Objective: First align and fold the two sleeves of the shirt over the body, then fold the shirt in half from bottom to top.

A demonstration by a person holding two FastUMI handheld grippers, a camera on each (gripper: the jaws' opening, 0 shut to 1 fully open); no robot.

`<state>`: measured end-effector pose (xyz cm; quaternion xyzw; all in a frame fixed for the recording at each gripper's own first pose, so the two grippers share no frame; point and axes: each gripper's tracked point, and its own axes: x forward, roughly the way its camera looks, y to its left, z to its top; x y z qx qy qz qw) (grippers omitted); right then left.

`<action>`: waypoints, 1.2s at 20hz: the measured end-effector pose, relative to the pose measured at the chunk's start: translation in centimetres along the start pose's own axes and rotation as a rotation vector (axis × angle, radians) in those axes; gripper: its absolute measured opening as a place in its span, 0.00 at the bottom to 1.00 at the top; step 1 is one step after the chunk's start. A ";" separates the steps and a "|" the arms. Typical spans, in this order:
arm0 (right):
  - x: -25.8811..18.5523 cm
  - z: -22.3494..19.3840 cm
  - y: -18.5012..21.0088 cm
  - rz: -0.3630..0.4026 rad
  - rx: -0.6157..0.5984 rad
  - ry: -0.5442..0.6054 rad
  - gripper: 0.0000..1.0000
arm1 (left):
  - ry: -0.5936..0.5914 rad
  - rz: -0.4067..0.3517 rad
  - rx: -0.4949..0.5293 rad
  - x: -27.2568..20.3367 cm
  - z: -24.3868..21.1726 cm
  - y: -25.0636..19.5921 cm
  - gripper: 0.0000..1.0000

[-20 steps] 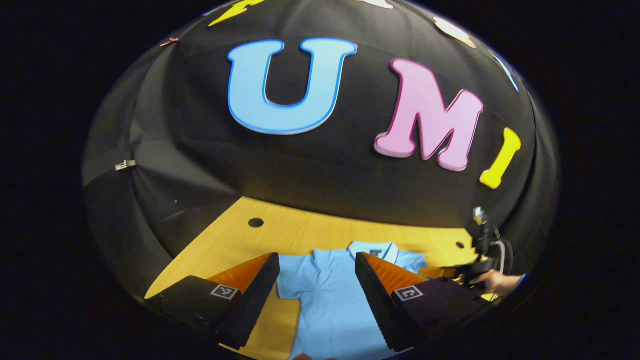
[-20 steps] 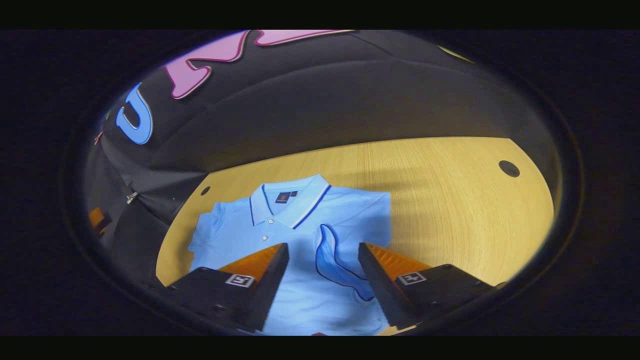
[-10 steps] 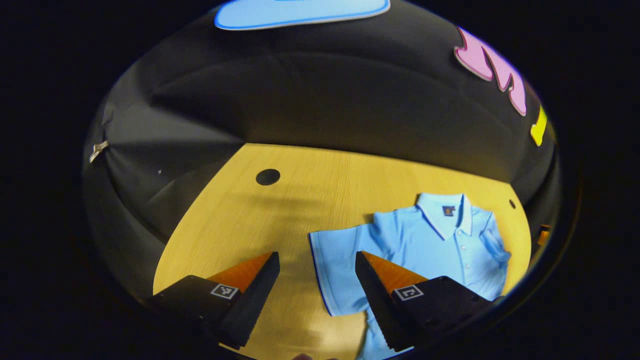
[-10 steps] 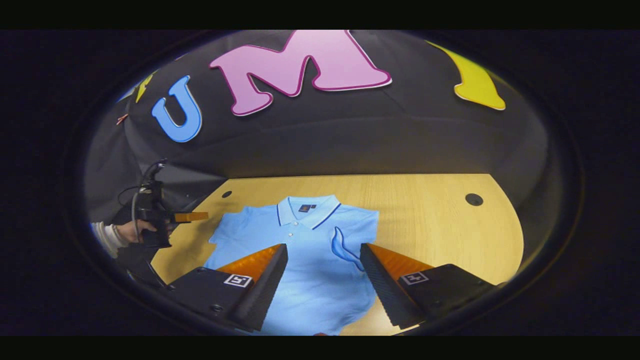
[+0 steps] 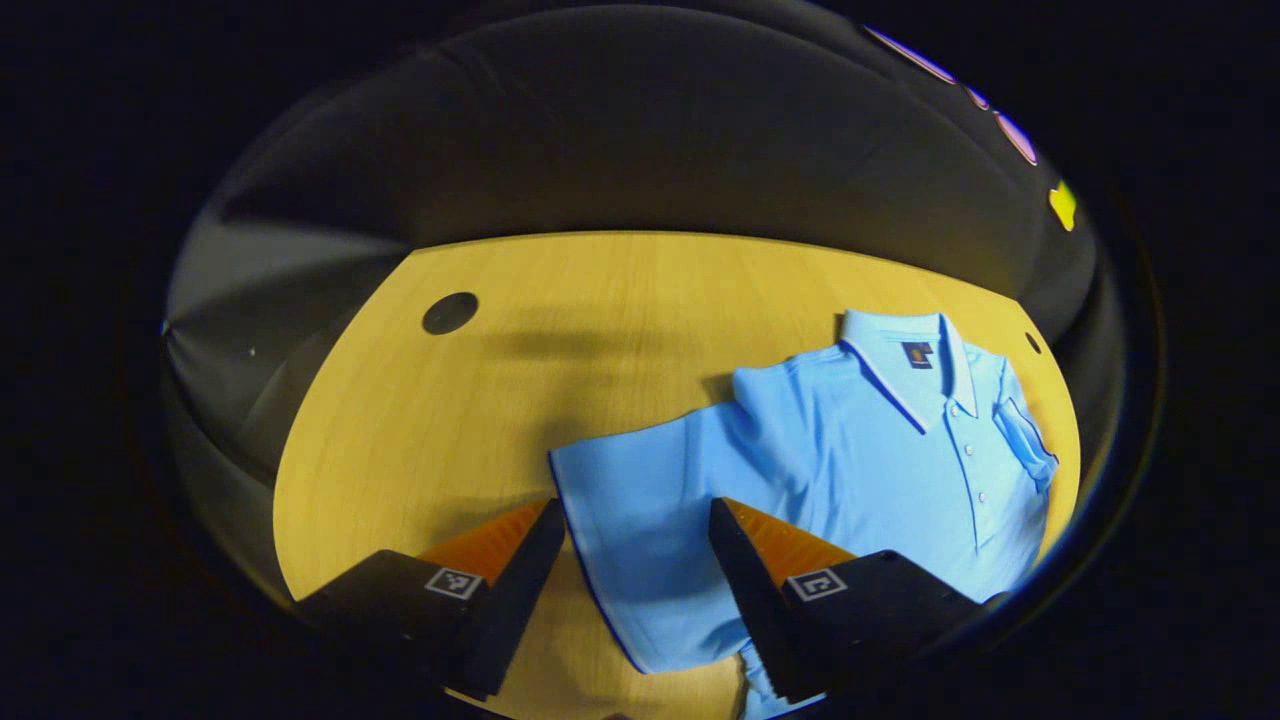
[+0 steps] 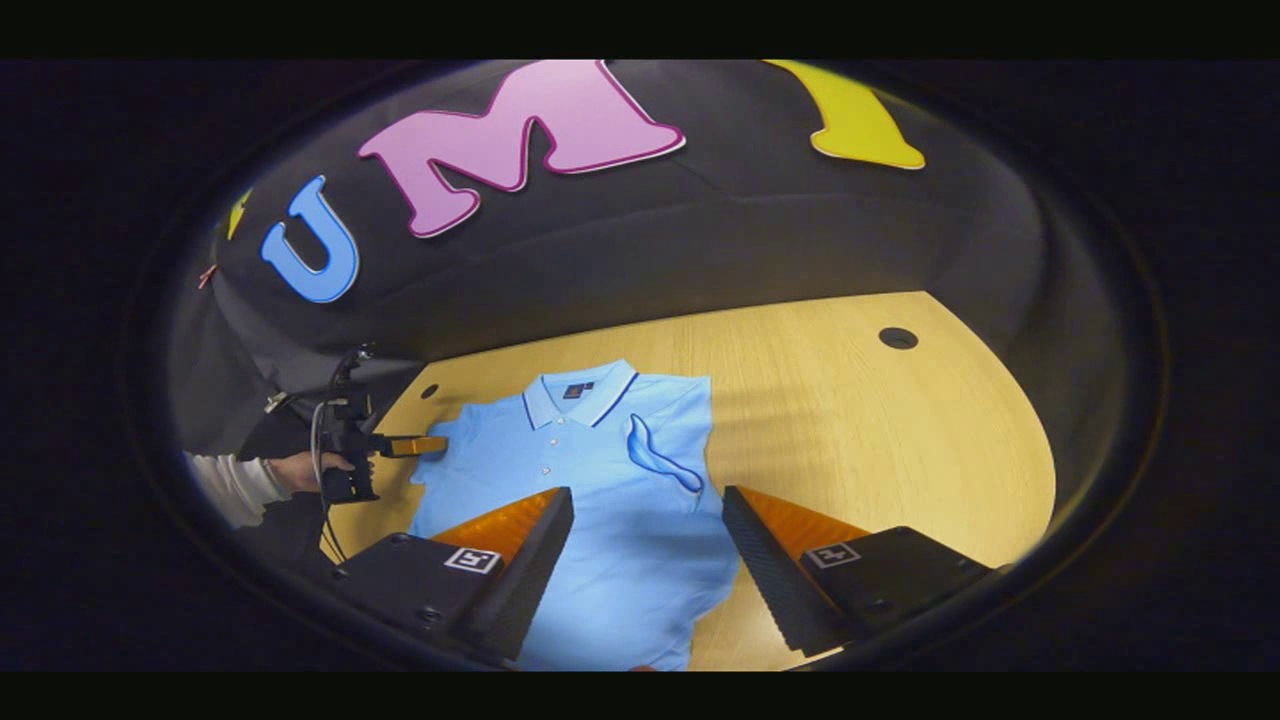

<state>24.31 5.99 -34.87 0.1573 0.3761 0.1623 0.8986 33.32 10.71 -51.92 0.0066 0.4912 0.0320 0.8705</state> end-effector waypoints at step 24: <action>-3.8 -6.2 -1.1 0.034 0.024 0.096 0.94 | 0.063 -0.302 0.006 -11.5 -3.0 -9.6 0.95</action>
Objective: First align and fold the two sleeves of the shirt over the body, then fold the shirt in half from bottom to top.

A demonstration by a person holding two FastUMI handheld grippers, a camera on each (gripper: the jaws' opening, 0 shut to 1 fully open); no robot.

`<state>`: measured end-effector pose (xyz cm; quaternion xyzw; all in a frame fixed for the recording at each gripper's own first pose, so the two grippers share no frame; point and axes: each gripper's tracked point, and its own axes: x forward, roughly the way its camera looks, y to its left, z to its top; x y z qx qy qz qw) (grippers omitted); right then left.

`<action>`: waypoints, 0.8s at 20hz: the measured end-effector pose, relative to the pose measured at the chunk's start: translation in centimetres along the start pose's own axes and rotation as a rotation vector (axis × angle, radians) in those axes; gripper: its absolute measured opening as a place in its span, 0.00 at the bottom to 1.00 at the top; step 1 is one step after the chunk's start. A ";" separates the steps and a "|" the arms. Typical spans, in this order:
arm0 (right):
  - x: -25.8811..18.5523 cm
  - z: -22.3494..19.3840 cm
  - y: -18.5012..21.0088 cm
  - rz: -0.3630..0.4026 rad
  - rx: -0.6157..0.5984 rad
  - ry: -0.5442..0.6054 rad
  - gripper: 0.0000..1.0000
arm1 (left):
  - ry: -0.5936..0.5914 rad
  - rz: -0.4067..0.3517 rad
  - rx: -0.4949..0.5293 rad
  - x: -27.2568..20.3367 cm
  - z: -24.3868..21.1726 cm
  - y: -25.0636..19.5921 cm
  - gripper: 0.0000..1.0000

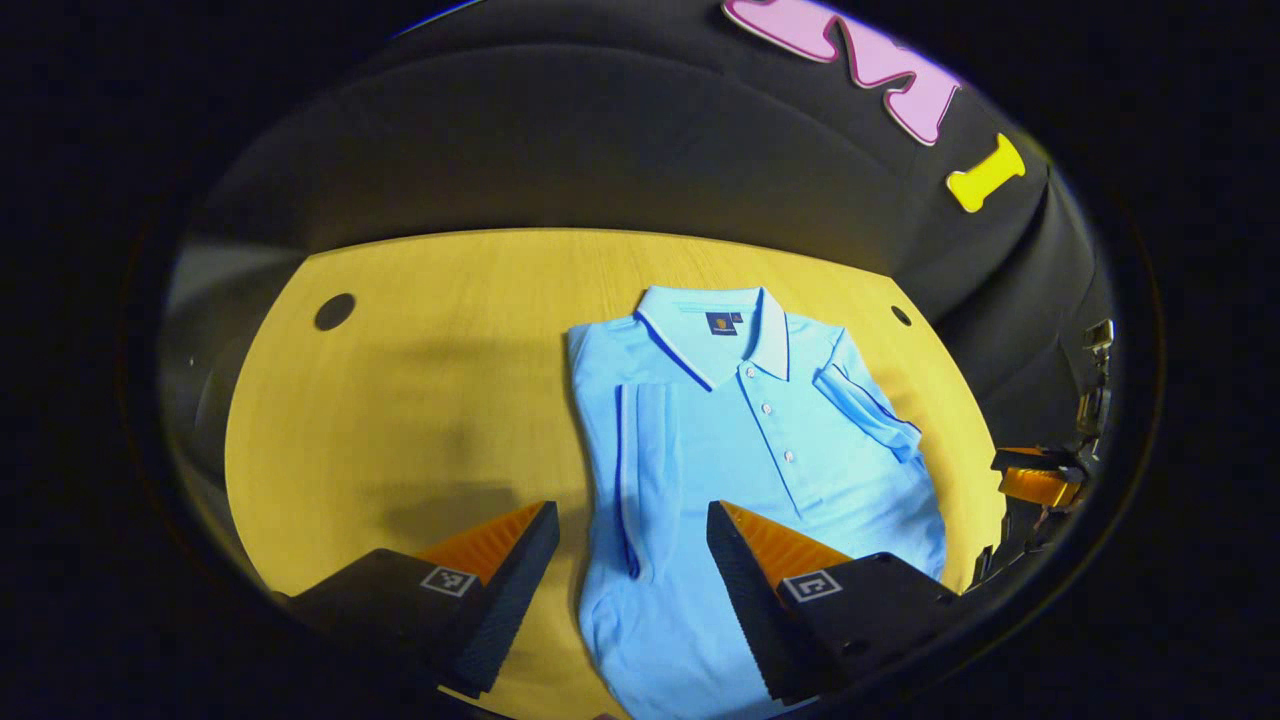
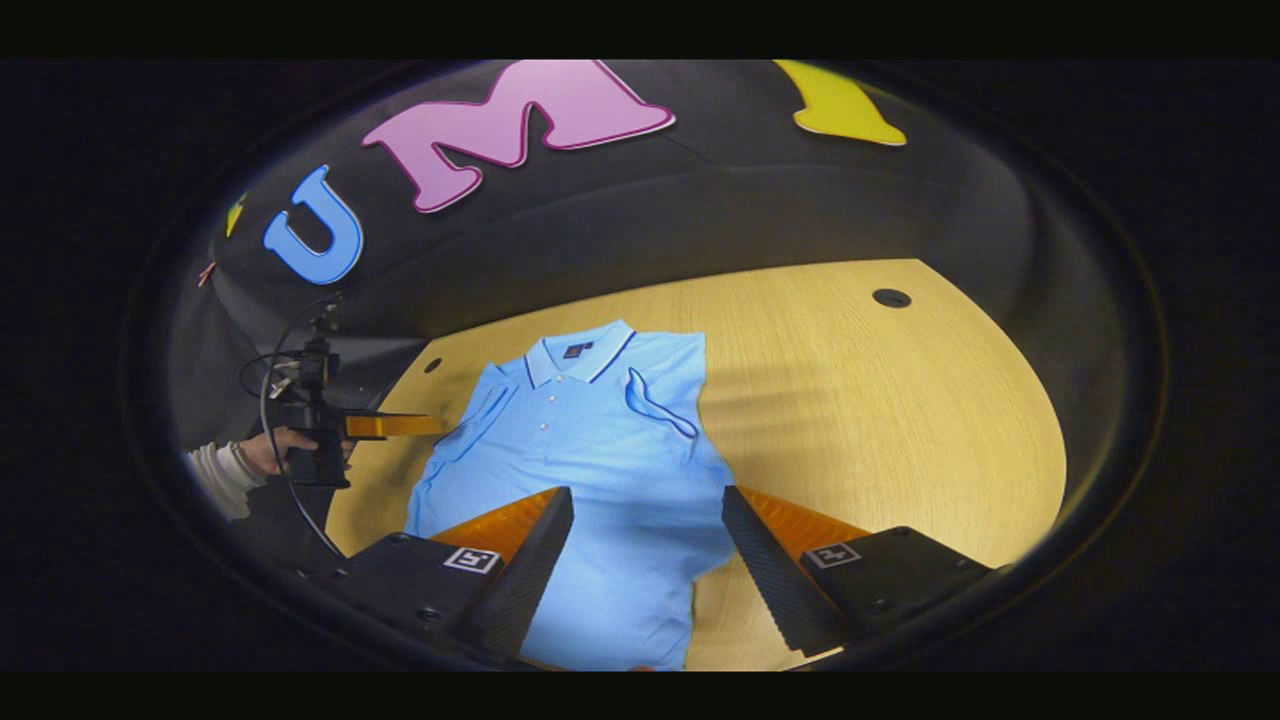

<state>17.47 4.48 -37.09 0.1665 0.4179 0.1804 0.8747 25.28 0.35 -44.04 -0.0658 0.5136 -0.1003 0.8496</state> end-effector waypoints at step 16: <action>-8.1 -22.5 -0.2 0.040 0.069 0.384 0.95 | 0.311 -0.207 -0.075 -11.9 -27.5 -3.6 0.95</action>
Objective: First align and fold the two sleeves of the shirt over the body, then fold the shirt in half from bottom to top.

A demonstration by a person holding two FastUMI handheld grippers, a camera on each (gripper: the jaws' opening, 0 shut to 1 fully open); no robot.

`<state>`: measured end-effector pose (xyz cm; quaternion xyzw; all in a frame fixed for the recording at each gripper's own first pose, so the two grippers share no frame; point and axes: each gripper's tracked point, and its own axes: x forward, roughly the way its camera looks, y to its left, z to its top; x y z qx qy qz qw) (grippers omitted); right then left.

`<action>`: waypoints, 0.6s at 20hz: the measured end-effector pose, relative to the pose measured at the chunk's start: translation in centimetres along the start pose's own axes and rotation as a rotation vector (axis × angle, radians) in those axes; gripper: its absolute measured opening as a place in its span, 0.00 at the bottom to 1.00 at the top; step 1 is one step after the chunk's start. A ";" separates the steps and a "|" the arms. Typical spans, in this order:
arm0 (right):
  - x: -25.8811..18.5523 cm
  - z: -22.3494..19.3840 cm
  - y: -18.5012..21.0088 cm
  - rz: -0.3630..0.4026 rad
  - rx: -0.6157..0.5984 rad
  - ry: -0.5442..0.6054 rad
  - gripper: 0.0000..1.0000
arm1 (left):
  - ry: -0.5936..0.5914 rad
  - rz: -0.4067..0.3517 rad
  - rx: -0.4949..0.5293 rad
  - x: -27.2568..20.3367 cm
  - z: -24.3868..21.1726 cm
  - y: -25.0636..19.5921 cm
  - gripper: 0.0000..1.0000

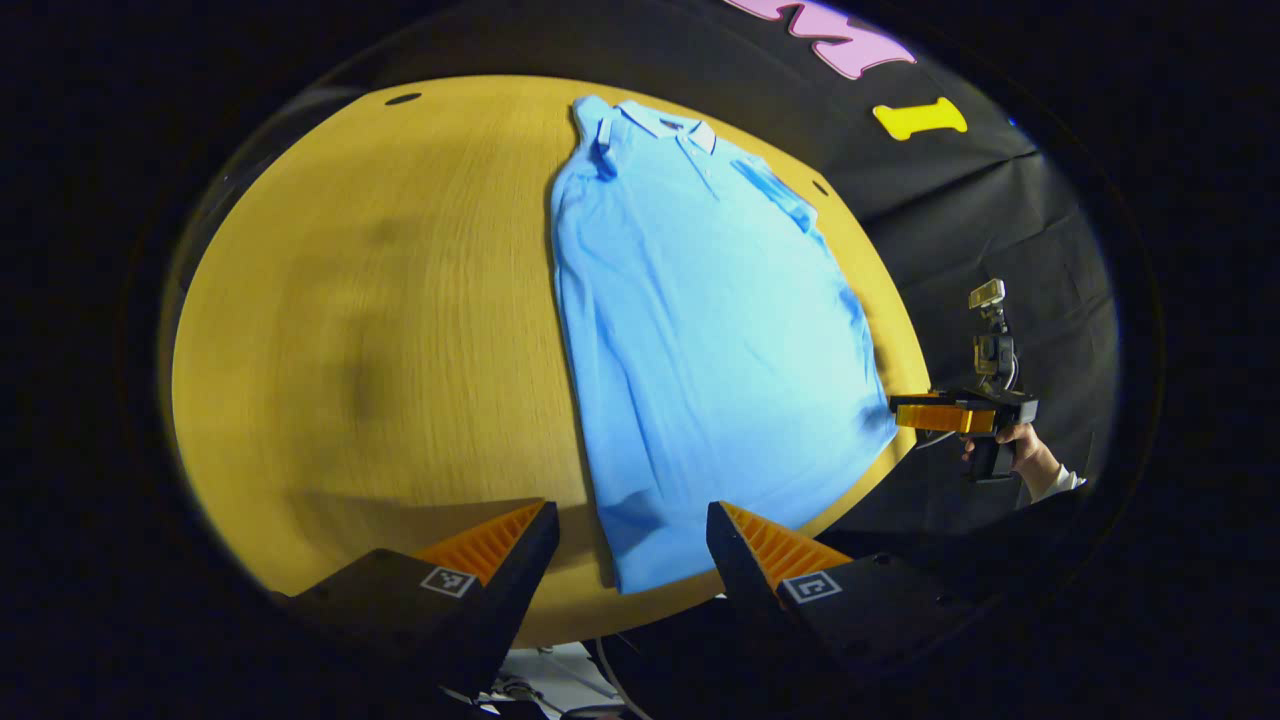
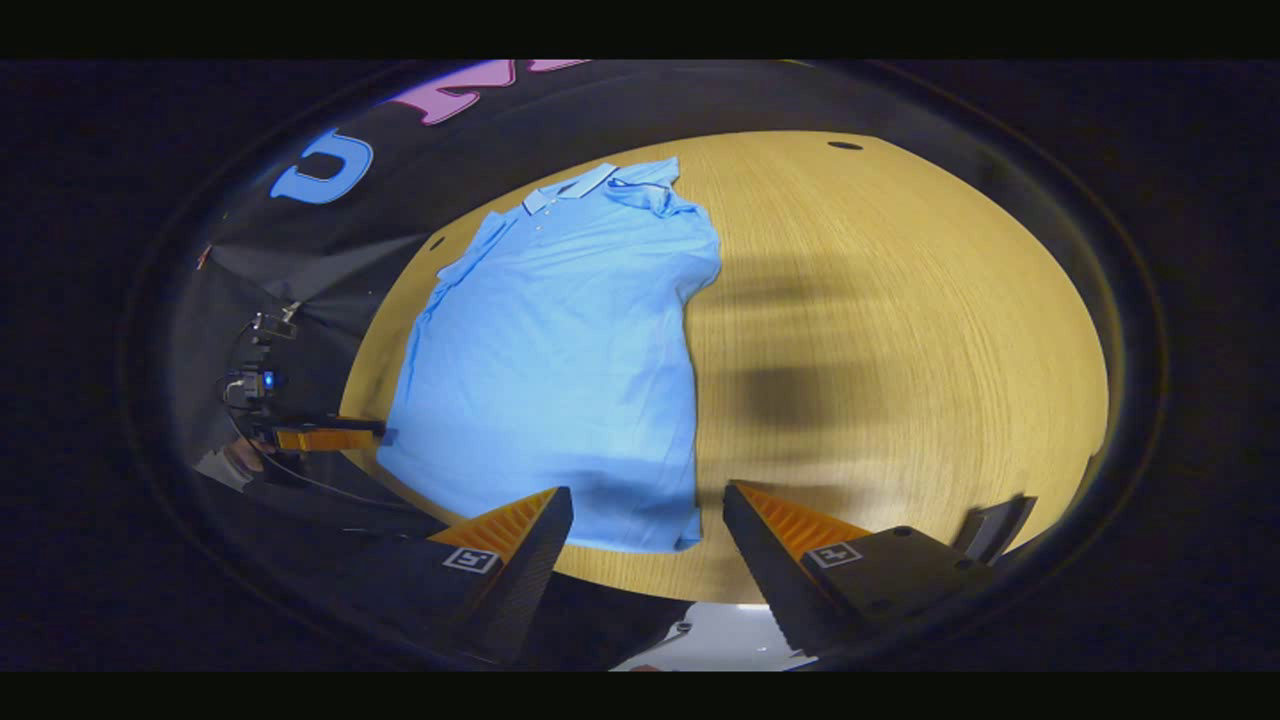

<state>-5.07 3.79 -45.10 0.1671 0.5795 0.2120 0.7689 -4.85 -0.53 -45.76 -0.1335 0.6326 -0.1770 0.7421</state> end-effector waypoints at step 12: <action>0.8 -2.0 0.5 -0.026 -0.072 0.066 0.78 | -0.006 0.018 0.084 2.0 -1.7 -2.8 0.71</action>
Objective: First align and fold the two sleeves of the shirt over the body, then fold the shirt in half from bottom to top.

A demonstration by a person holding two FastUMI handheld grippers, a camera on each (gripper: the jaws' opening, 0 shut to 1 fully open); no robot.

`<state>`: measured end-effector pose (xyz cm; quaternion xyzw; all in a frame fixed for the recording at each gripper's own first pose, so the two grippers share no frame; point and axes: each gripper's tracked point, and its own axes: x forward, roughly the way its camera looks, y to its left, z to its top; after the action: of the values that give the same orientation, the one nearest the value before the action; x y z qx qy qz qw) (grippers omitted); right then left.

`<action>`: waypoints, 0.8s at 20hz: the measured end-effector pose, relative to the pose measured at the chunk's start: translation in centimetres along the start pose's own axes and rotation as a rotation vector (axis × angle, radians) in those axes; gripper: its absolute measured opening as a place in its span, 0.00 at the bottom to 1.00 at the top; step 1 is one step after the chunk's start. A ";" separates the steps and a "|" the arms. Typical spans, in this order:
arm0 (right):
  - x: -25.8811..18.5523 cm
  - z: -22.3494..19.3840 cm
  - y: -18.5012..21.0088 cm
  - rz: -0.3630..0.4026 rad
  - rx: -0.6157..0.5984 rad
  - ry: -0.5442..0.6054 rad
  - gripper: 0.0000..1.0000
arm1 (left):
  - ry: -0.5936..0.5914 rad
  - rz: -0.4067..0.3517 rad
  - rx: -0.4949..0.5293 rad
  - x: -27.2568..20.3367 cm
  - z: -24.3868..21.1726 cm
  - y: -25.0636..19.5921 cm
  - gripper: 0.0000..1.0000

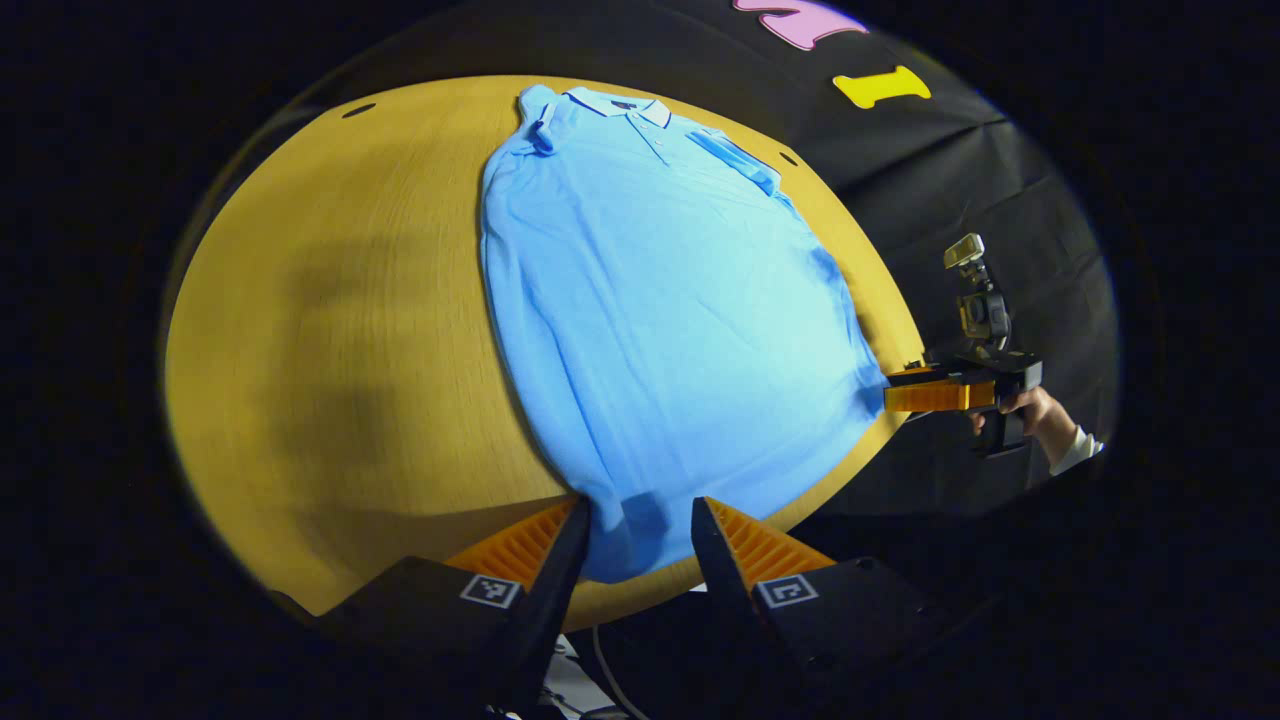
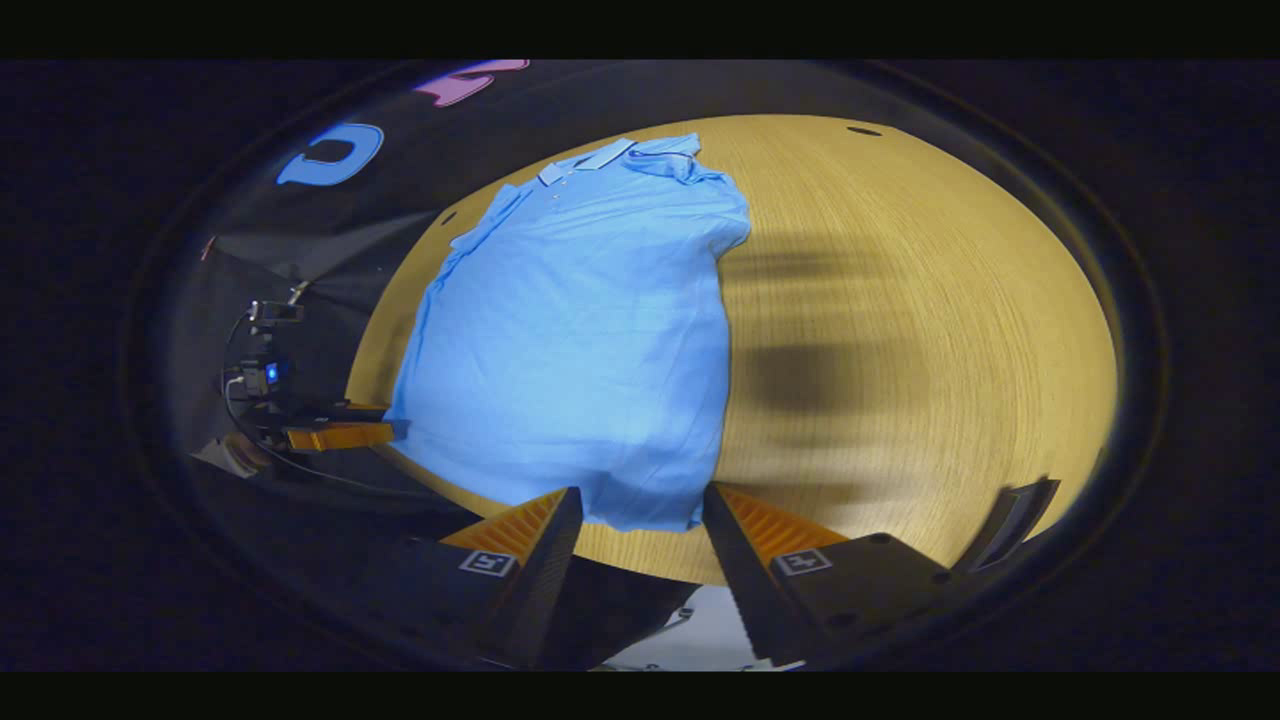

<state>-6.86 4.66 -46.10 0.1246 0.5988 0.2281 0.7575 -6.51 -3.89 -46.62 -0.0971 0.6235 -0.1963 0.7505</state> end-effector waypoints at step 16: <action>-1.4 2.9 2.1 0.150 0.090 -0.113 0.16 | -0.031 0.023 0.043 -1.4 2.6 0.1 0.07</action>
<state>-4.71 5.98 -43.19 0.2157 0.5540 0.2497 0.7644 -4.19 -3.52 -44.89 -0.0770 0.6086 -0.1996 0.7641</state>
